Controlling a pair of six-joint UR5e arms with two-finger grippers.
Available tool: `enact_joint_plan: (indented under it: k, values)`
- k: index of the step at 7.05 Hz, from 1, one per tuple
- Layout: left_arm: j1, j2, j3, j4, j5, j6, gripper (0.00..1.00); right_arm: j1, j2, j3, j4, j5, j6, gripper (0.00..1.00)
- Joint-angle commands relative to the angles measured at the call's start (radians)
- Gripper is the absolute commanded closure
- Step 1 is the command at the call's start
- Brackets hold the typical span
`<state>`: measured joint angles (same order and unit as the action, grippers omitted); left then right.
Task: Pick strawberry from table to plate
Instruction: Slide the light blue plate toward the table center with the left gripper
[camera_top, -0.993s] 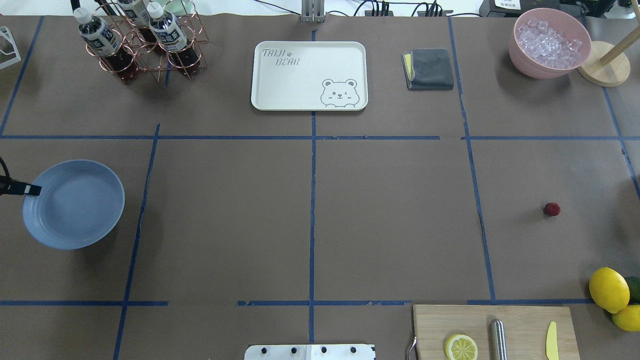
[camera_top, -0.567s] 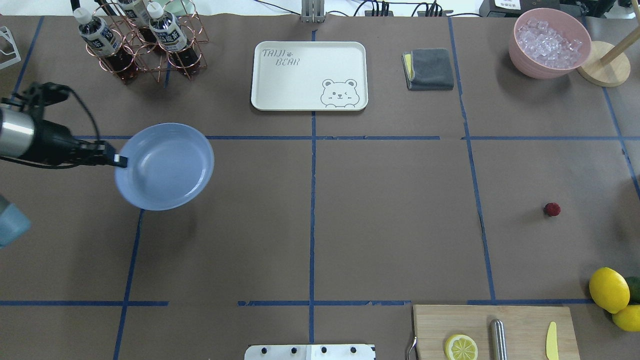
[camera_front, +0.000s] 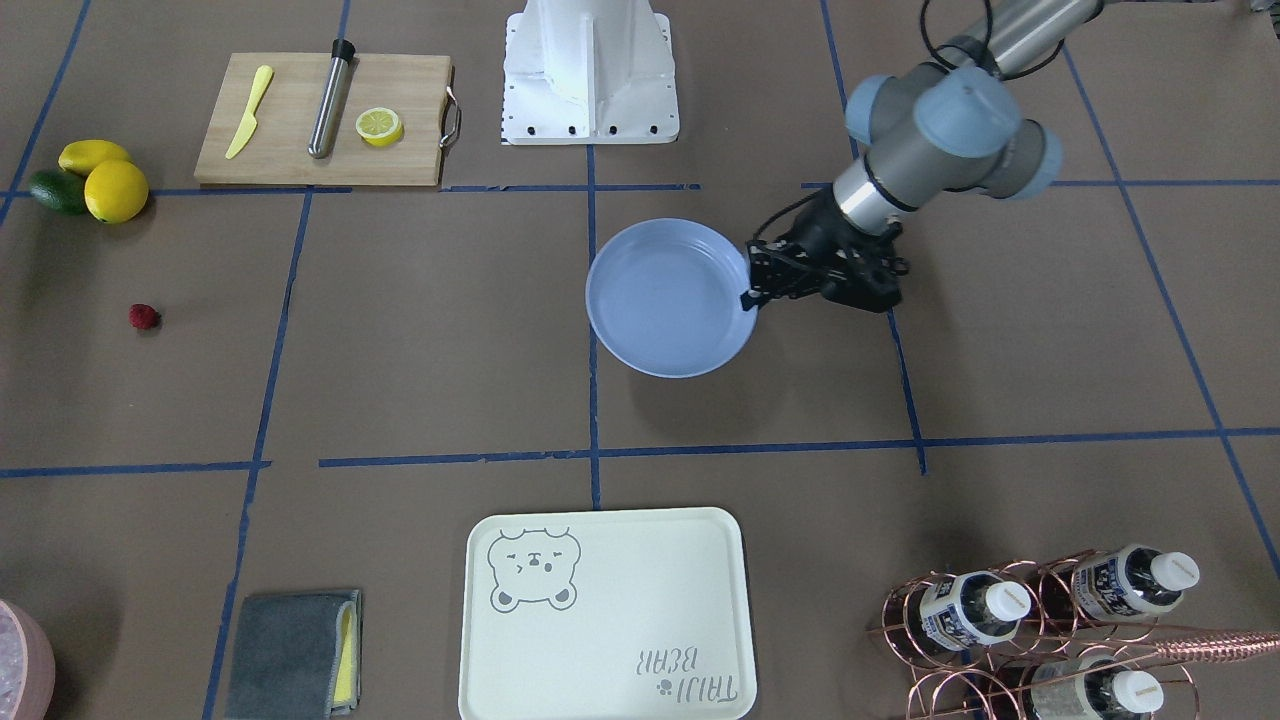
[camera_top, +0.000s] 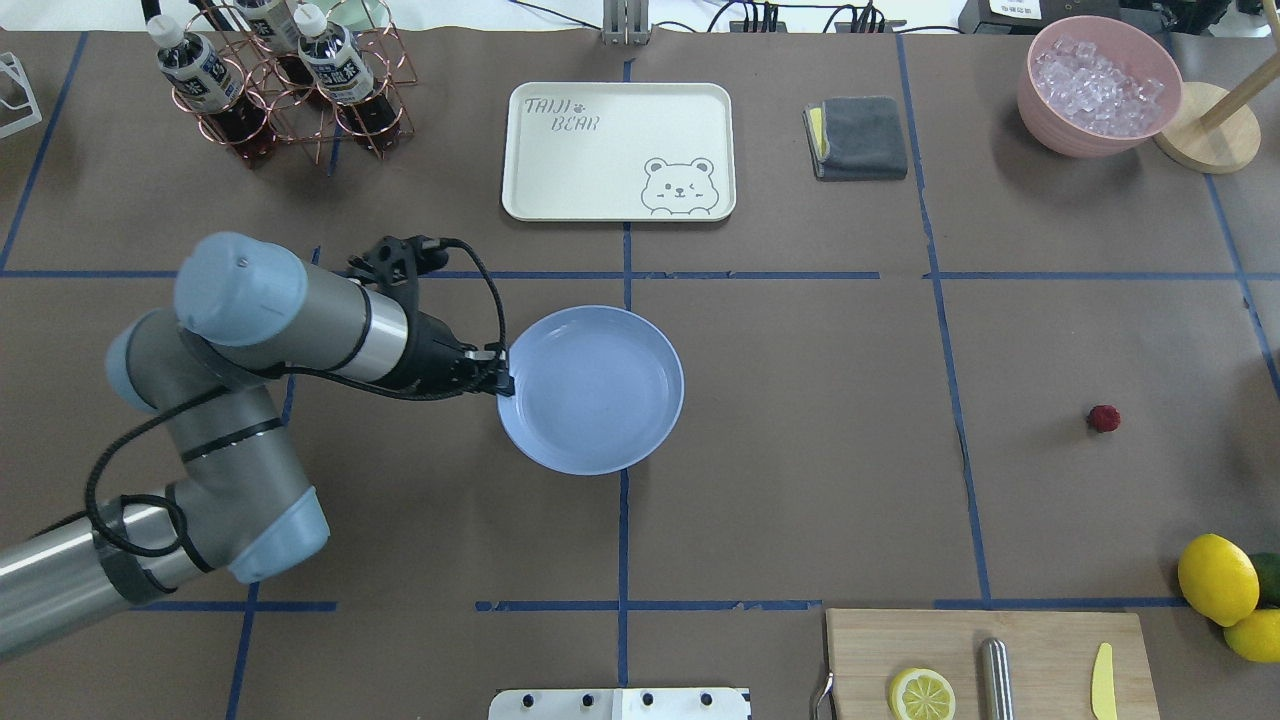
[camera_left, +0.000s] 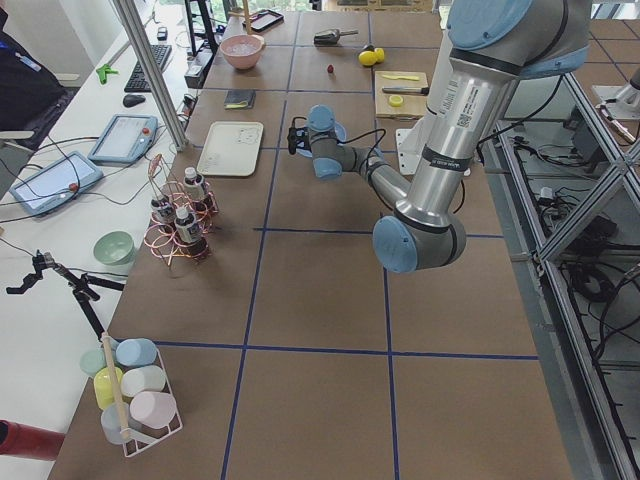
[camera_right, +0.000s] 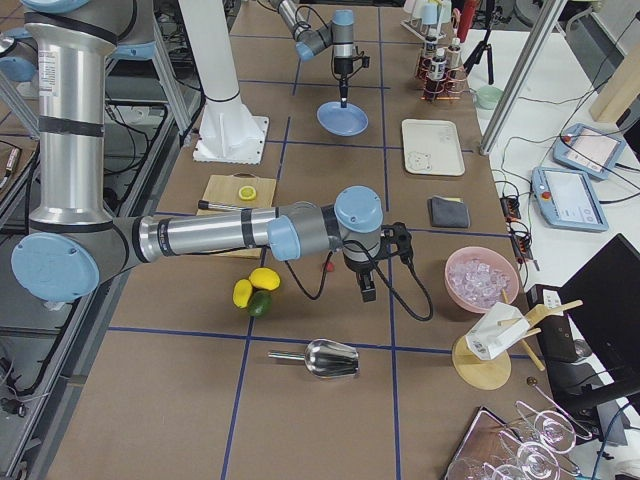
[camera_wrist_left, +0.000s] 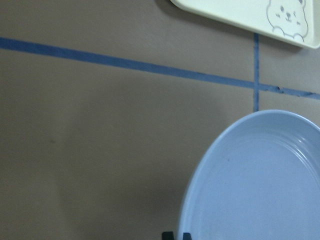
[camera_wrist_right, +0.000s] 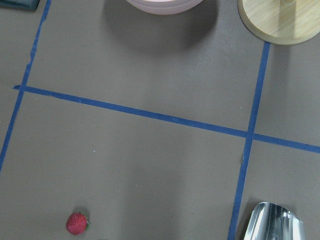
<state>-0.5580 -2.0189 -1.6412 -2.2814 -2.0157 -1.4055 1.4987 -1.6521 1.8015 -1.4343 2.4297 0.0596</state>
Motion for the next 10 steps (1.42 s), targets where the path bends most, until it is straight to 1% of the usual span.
enact_joint_plan:
  k: [1, 5, 8, 10]
  values:
    - [0.093, -0.044, 0.061, 0.002, 0.099, -0.015, 1.00, 0.000, 0.000, 0.004, 0.000, 0.000, 0.011, 0.00]
    - [0.101, -0.047, 0.063, -0.001, 0.103, -0.010, 1.00, 0.000, 0.000, 0.003, 0.000, 0.000, 0.013, 0.00]
    - [0.063, -0.046, 0.079, -0.001, 0.113, -0.013, 1.00, 0.000, 0.000, 0.001, 0.000, 0.002, 0.013, 0.00]
    - [0.069, -0.050, 0.099, -0.003, 0.126, -0.013, 0.66, 0.000, 0.000, 0.002, 0.000, 0.002, 0.013, 0.00]
